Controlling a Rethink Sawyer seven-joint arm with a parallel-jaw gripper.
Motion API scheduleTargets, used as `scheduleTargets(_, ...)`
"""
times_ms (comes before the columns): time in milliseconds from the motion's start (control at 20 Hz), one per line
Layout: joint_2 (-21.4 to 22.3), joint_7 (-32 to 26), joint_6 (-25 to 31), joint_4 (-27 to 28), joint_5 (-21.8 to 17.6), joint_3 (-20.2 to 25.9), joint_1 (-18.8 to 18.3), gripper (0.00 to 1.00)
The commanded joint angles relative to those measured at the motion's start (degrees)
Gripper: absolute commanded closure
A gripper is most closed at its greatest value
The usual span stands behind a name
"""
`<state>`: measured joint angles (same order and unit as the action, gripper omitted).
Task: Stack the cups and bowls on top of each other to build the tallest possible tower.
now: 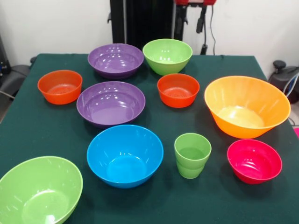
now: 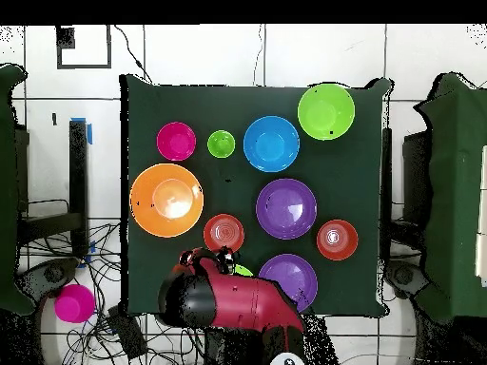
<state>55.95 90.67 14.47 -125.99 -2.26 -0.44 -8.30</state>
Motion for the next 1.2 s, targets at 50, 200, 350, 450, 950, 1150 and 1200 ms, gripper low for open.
scheduleTargets(50,-8.05,6.42,-5.43,-2.54,-4.99,1.68,-0.79,0.0)
scheduleTargets(200,-8.58,6.45,-6.06,-2.49,-5.47,2.03,-1.26,0.0)
scheduleTargets(350,-8.52,6.8,-6.04,-2.42,-5.7,1.7,-0.87,0.0)
scheduleTargets(450,-8.61,7.02,-5.9,-2.27,-5.76,1.6,-0.62,0.0)
scheduleTargets(950,-7.78,7.24,-4.53,-2.03,-5.64,1.18,0.15,0.0)
scheduleTargets(1150,-8.42,7.26,-5.23,-2.04,-5.83,1.12,-0.03,0.0)
scheduleTargets(1200,-8.31,7.28,-5.28,-2.22,-5.87,1.09,-0.03,0.0)
